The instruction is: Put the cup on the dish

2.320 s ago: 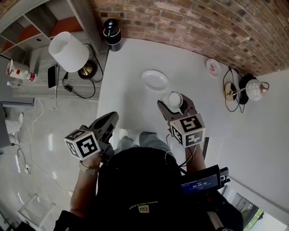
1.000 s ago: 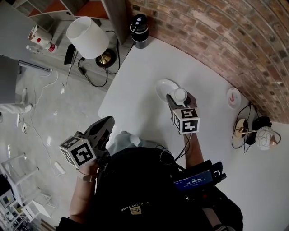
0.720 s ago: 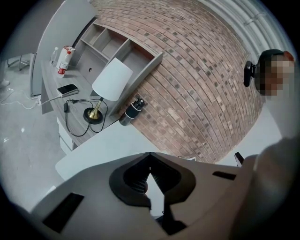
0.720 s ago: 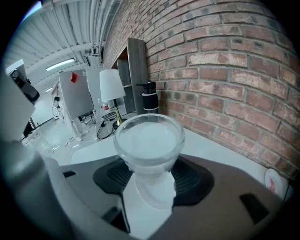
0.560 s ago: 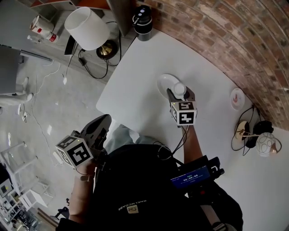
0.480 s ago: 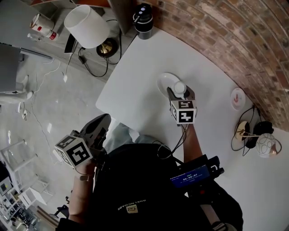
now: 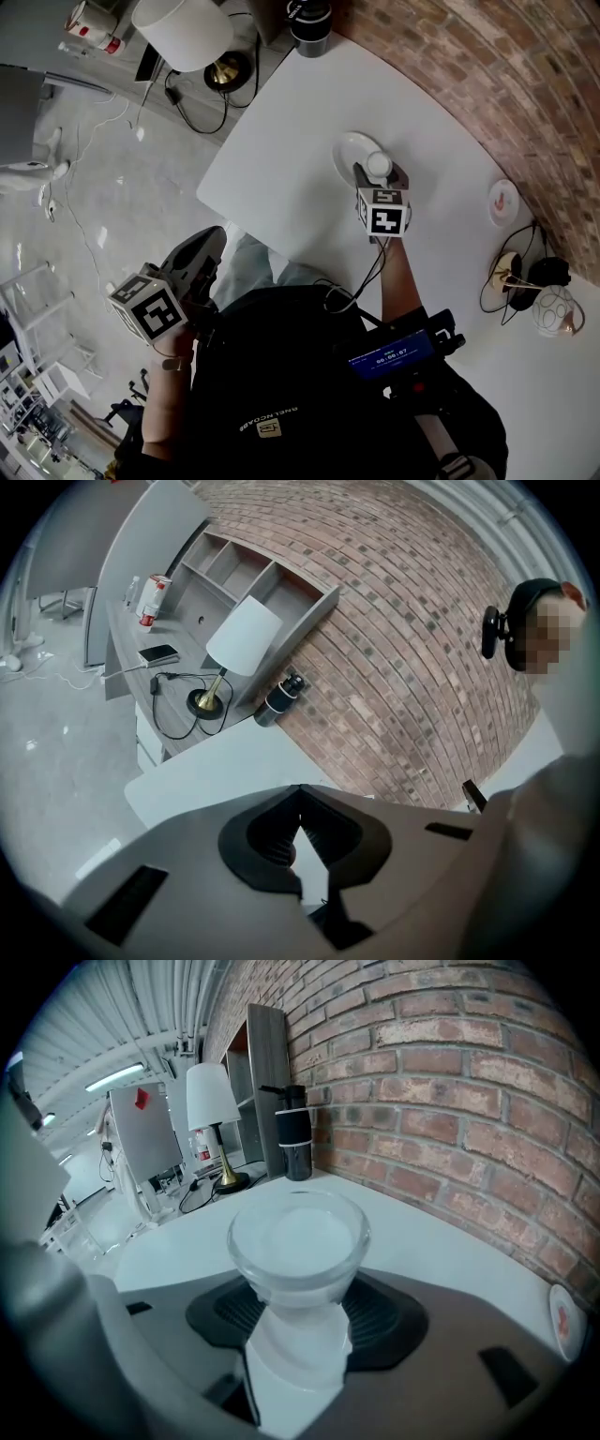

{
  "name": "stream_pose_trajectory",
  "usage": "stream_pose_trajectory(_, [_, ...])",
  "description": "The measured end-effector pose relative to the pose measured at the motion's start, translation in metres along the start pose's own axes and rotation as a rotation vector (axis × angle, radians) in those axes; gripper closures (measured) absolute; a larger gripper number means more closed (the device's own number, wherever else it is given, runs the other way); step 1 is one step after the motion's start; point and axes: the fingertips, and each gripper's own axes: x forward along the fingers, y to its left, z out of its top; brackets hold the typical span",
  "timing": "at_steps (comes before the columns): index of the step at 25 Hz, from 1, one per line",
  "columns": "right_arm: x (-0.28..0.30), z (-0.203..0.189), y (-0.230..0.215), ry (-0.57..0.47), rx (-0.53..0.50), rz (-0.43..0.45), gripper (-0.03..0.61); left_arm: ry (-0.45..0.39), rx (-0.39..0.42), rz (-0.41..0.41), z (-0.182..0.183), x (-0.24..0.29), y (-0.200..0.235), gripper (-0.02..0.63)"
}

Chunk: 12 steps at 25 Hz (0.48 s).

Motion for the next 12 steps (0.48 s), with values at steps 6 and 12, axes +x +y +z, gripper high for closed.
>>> stream_pose_trajectory(6, [0.014,-0.009,-0.004,0.023,0.006,-0.01,0.324,0.004,-0.007,0.032,-0.005,-0.004,0.005,0.607])
stream_pose_trajectory(12, [0.026,-0.019,-0.007,0.039,0.017,-0.028,0.322,-0.008,-0.019,0.025,-0.007,-0.006,0.007,0.607])
